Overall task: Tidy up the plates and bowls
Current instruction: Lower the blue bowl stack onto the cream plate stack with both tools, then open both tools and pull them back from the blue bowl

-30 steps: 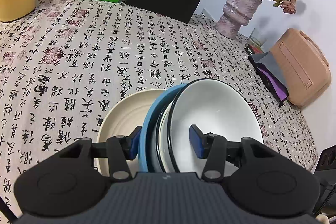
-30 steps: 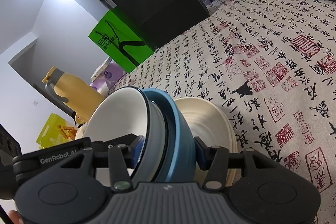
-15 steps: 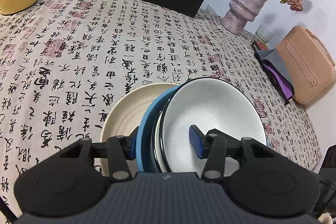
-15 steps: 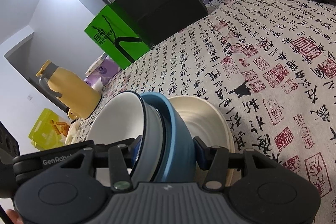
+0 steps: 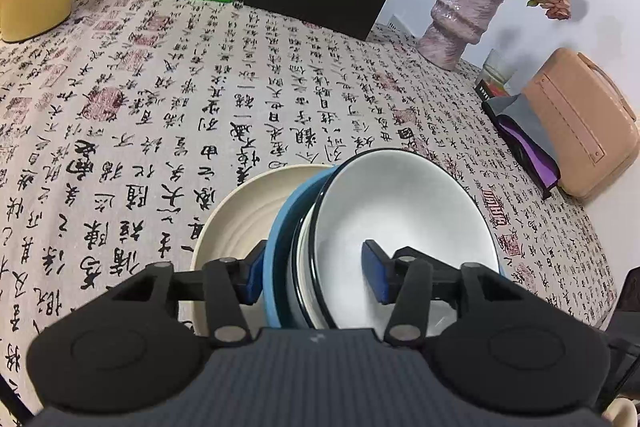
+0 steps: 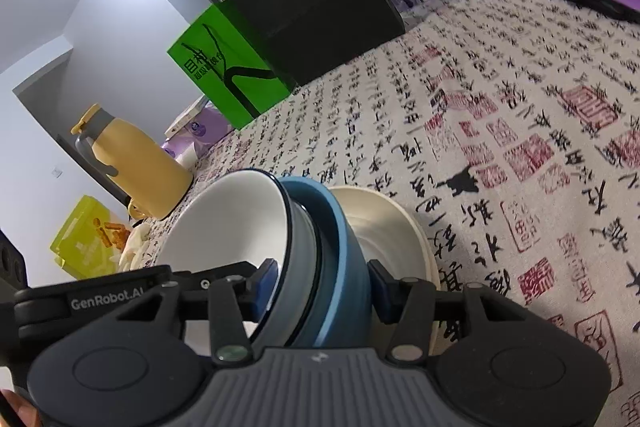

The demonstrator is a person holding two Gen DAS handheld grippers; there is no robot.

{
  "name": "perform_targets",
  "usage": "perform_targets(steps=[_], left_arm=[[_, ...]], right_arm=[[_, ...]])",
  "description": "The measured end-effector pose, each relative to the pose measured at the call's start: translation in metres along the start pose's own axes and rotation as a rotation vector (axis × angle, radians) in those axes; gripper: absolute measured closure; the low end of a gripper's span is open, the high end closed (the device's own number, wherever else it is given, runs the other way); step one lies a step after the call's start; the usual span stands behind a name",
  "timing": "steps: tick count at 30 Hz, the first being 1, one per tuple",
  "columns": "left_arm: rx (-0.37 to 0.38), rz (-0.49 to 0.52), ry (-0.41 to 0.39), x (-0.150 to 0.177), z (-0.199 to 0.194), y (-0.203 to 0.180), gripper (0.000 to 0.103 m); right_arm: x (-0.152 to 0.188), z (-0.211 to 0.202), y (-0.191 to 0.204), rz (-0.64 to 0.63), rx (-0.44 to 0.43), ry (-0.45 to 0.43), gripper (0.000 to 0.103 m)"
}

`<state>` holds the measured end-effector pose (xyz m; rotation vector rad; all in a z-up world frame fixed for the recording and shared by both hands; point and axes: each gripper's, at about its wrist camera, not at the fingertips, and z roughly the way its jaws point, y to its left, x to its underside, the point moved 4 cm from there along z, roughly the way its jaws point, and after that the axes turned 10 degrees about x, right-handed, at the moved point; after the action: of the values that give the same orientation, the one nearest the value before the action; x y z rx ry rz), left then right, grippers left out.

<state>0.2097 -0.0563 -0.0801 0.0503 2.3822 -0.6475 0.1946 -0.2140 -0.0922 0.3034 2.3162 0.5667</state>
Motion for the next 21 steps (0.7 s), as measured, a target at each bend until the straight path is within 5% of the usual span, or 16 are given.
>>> perform_targets(steps=[13, 16, 18, 21], left_arm=[[-0.082, 0.150, -0.230, 0.009, -0.045, -0.016, 0.000], [-0.086, 0.179, -0.290, 0.017, -0.059, -0.019, 0.000], [-0.099, 0.195, -0.324, 0.023, -0.066, -0.020, 0.000], [-0.141, 0.229, -0.396, 0.035, -0.079, -0.021, 0.000]], right_arm=[[0.000, -0.042, 0.002, -0.112, -0.023, -0.167, 0.021], [0.003, -0.055, 0.005, -0.172, -0.010, -0.220, 0.016], [0.007, -0.064, 0.007, -0.212, -0.006, -0.250, 0.001], [0.015, -0.080, 0.013, -0.287, 0.007, -0.305, 0.000]])
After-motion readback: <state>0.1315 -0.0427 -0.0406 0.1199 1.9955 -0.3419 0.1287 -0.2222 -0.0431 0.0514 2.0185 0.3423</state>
